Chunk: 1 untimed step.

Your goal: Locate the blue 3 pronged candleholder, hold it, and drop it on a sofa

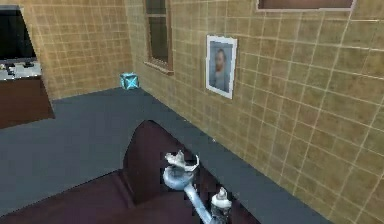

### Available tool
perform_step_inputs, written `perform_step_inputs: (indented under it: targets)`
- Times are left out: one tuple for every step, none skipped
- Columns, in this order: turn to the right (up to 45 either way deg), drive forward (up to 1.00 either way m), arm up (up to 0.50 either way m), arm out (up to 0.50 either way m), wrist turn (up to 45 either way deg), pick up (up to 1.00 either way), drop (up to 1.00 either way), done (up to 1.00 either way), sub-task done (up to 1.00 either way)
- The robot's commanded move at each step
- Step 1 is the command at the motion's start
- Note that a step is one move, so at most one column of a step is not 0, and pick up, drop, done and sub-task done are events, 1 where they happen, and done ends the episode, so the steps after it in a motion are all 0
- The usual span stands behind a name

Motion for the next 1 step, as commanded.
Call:
perform_step_inputs:
  targets:
    - [6.0, 0.00, 0.00, 0.00, 0.0, 0.00, 0.00, 0.00, 0.00]
